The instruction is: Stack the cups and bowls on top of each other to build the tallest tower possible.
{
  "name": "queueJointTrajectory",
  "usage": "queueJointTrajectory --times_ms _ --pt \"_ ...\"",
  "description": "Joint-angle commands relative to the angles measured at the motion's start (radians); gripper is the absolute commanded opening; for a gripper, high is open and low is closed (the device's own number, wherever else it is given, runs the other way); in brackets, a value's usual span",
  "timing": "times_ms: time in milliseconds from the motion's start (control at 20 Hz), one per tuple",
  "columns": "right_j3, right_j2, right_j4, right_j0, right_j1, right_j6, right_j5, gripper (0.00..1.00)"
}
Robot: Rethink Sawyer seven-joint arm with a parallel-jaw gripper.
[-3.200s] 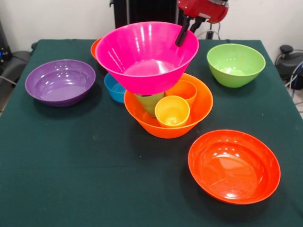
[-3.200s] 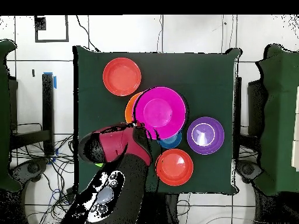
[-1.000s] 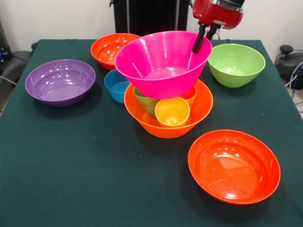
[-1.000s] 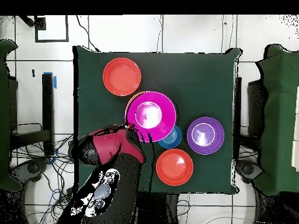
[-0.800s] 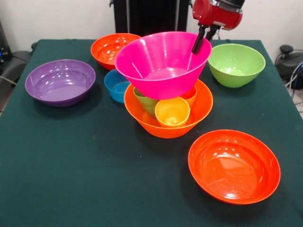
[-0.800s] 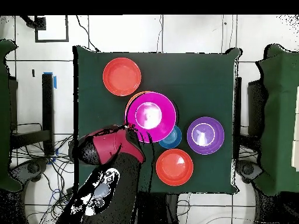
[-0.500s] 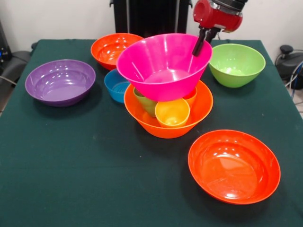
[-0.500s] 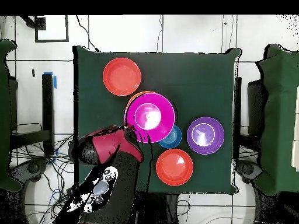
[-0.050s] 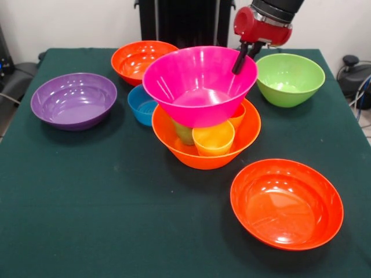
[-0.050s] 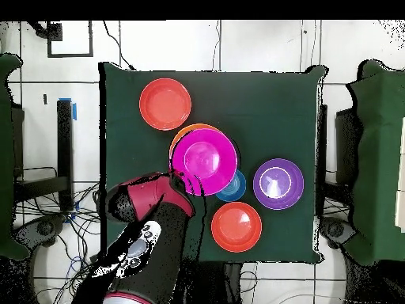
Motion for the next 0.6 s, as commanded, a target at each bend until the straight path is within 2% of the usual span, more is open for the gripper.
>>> queueJointTrajectory --times_ms 50,600 --pt "-0.049 0.104 -0.011 -0.002 0.024 0.108 -0.026 0.0" --pt "-0.045 0.103 -0.013 0.004 0.026 0.105 -0.013 0.0"
